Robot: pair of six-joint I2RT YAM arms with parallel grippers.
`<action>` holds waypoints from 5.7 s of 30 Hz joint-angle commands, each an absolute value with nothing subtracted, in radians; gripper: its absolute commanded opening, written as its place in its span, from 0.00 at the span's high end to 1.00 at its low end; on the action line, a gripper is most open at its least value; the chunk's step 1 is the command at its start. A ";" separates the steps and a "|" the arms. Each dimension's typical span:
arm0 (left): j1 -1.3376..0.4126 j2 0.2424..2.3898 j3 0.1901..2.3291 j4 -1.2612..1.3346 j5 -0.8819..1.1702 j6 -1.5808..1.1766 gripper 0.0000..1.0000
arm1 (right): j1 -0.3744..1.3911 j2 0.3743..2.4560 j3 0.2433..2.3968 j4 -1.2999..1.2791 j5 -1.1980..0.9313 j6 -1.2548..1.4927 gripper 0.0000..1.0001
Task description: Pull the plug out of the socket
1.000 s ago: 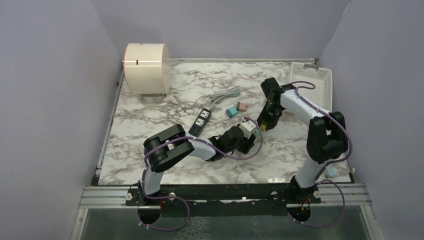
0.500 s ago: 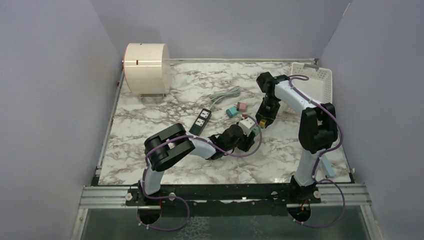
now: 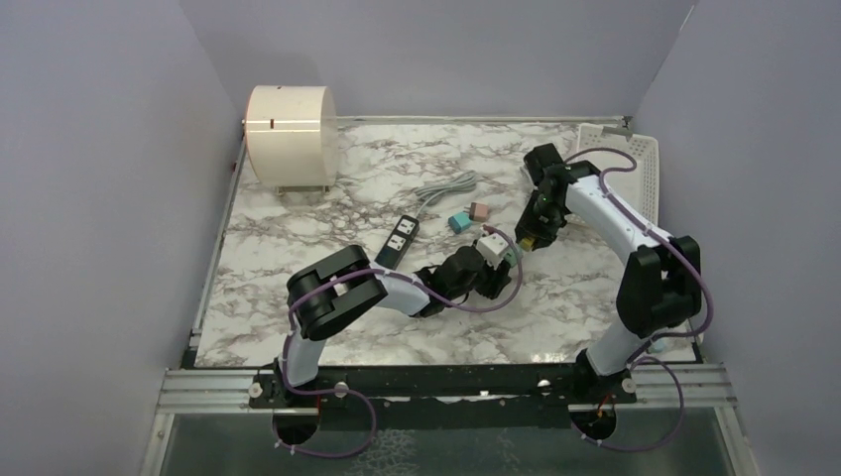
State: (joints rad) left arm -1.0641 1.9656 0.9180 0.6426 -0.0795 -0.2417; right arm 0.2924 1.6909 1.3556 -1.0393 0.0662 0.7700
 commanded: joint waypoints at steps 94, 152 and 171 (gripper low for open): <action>-1.051 2.051 1.017 0.140 0.035 -0.234 1.00 | 0.285 1.491 1.233 -0.729 0.016 0.742 0.99; -0.993 1.519 0.633 0.159 0.098 -0.130 1.00 | 0.206 2.137 1.408 -0.086 -0.570 0.268 0.94; -0.959 1.596 0.732 0.107 0.142 -0.046 1.00 | 0.207 2.012 1.323 -0.134 -0.432 0.277 0.46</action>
